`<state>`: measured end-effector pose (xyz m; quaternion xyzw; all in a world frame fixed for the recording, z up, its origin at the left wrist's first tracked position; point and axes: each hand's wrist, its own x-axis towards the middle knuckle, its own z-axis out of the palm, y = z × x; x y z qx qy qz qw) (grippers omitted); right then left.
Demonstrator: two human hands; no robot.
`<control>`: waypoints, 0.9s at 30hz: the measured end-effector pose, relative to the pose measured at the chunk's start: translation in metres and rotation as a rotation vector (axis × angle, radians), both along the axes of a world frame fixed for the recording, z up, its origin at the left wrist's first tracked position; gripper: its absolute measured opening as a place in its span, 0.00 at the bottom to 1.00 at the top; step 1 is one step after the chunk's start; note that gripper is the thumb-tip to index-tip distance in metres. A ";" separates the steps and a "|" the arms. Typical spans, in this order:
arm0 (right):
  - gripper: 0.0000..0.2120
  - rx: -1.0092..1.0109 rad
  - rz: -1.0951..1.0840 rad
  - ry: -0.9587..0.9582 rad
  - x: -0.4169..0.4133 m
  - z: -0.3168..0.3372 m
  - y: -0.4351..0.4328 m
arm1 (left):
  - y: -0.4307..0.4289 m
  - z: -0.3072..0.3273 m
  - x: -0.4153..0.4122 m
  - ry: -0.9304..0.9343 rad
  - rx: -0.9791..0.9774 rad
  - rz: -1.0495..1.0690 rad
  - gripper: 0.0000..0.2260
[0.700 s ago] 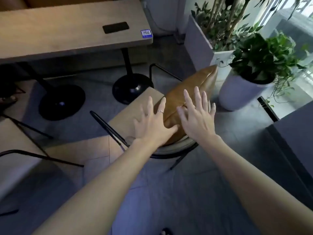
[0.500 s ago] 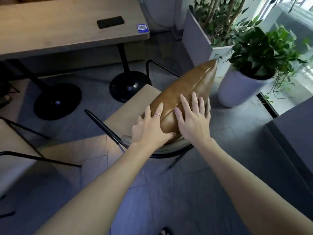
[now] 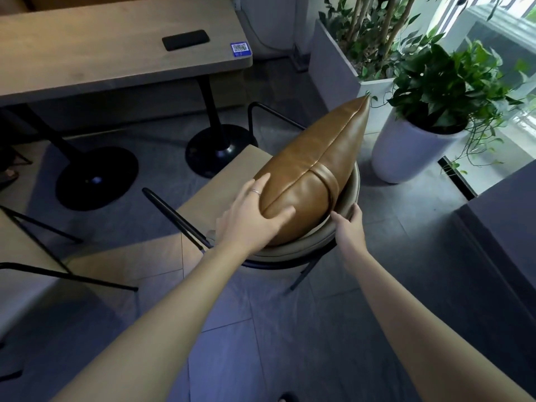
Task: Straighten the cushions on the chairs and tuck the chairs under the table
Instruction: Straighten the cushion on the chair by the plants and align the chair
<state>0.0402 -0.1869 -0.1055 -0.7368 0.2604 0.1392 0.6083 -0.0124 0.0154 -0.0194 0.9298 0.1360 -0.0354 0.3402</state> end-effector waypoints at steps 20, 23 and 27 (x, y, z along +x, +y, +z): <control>0.26 -0.016 0.039 0.238 0.055 -0.020 -0.019 | -0.001 -0.080 -0.028 0.115 -1.169 1.101 0.36; 0.25 -0.017 0.041 0.223 0.055 -0.023 -0.020 | -0.002 -0.091 -0.030 0.008 -1.103 1.112 0.39; 0.24 -0.005 0.048 0.216 0.052 -0.023 -0.021 | 0.000 -0.097 -0.032 -0.051 -1.079 1.152 0.41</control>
